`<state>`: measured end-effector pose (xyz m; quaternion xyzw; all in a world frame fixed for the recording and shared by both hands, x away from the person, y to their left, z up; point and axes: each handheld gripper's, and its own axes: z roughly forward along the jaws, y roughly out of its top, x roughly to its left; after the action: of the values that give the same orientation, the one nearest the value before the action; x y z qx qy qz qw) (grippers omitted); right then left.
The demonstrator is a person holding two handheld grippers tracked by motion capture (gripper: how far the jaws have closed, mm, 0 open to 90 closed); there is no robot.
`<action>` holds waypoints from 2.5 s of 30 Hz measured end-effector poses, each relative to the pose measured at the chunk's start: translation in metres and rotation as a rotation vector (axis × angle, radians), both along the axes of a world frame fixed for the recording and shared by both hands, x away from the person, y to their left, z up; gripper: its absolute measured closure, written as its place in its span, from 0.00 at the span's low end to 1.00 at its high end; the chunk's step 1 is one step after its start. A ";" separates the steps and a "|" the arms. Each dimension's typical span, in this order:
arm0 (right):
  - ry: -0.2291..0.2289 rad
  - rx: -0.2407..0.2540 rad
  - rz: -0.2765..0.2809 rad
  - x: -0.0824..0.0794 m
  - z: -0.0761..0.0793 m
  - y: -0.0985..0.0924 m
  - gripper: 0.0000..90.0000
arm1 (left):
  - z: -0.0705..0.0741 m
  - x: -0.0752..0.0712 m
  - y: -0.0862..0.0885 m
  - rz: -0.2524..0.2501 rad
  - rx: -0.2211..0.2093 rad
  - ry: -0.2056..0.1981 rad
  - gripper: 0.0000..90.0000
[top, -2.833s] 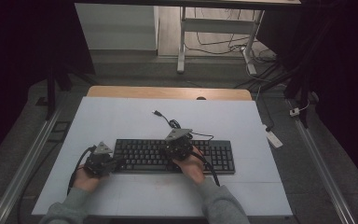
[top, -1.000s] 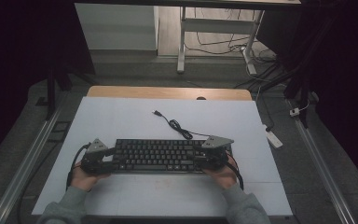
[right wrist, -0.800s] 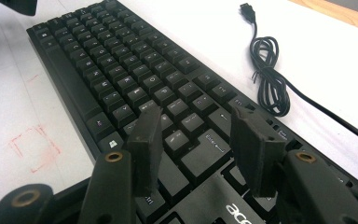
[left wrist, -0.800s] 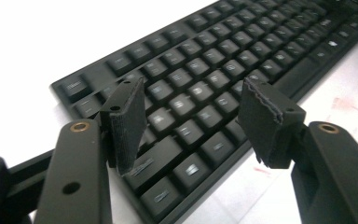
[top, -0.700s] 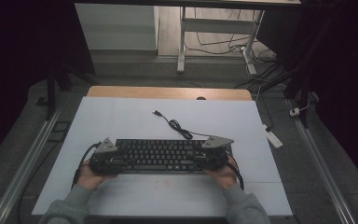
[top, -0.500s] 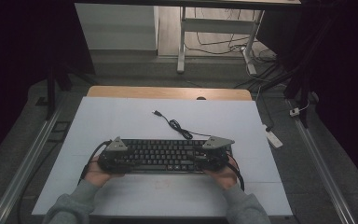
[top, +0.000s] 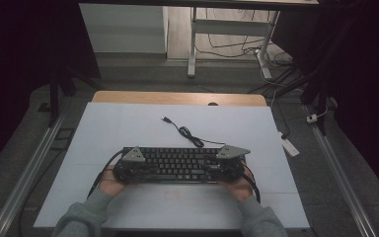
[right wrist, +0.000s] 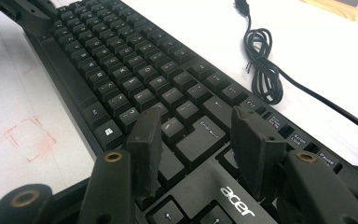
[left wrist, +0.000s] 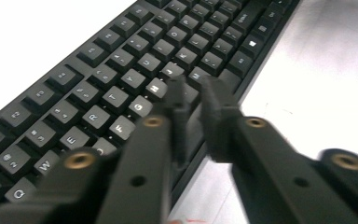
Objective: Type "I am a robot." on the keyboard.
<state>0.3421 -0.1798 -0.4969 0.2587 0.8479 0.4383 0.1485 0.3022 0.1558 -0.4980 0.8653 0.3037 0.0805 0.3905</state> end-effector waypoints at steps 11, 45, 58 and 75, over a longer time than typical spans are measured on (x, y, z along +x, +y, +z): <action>-0.003 -0.011 0.001 0.001 -0.001 0.001 0.59 | -0.013 0.000 -0.014 -0.021 0.075 0.016 0.99; -0.001 -0.018 -0.005 0.002 -0.002 0.001 0.58 | -0.003 -0.002 -0.007 0.039 0.010 -0.037 0.78; 0.000 -0.025 -0.007 0.003 -0.003 0.001 0.58 | 0.006 0.000 0.013 0.114 -0.072 -0.029 0.53; 0.006 -0.025 -0.002 0.003 -0.003 0.002 0.58 | 0.003 0.005 0.024 0.199 -0.035 -0.020 0.50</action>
<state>0.3448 -0.1781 -0.5004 0.2590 0.8534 0.4270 0.1495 0.3075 0.1798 -0.4952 0.8230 0.3855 0.1223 0.3988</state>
